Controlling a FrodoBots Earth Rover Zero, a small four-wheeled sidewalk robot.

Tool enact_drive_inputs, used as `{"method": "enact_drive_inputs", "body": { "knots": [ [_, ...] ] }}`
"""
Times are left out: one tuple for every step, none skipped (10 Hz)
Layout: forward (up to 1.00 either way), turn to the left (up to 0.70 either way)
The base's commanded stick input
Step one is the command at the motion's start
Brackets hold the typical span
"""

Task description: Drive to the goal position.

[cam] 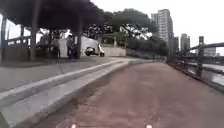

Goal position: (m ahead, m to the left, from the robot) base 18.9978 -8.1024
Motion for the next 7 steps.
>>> {"method": "enact_drive_inputs", "body": {
  "knots": [
    [1.00,-0.40],
    [1.00,-0.40],
    [1.00,-0.40],
    [1.00,-0.40],
    [1.00,-0.01],
    [1.00,0.00],
    [1.00,0.00]
  ]
}}
